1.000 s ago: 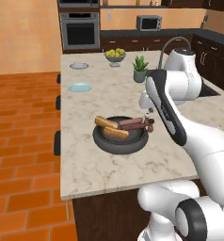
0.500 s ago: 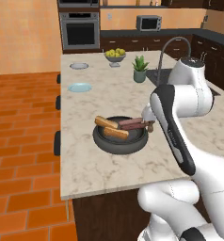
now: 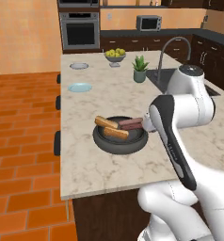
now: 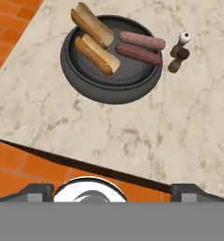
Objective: Place one bun and one sausage from the bowl on each plate.
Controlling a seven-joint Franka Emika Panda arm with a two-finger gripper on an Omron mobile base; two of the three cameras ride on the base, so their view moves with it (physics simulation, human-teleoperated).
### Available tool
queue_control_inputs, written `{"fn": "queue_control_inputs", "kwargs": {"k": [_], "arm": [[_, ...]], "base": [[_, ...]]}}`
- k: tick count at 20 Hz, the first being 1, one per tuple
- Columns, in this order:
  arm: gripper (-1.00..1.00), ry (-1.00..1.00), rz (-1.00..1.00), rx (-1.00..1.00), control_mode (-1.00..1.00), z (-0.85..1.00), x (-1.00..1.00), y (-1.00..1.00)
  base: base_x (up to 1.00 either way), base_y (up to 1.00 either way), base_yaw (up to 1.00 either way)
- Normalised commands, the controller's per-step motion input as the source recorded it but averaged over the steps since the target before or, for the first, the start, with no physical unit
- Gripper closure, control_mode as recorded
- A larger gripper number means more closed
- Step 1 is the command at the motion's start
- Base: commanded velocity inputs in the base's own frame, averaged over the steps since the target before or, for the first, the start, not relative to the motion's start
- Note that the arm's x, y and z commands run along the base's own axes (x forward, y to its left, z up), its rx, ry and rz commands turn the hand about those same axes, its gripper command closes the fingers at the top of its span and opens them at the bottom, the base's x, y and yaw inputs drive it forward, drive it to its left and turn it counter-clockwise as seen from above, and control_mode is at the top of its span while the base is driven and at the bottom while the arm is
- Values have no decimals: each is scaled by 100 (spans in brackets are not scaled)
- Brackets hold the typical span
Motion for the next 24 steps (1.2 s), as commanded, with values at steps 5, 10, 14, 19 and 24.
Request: {"fn": "queue_control_inputs", "kwargs": {"k": [5, 10, 14, 19, 24], "arm": [[-100, 0, -13, 9, -100, -18, -27, 0], [-100, 0, -1, 8, 100, -6, -21, 2], [-100, 0, 0, 0, 100, 0, 0, 0], [-100, 0, 0, 0, 100, 0, 0, 0], [-100, 0, 0, 0, 100, 0, 0, 0]], "base": [[0, 0, 0], [-18, 9, -2], [-49, 75, -6], [-35, 100, -13], [-35, 100, -24]]}}
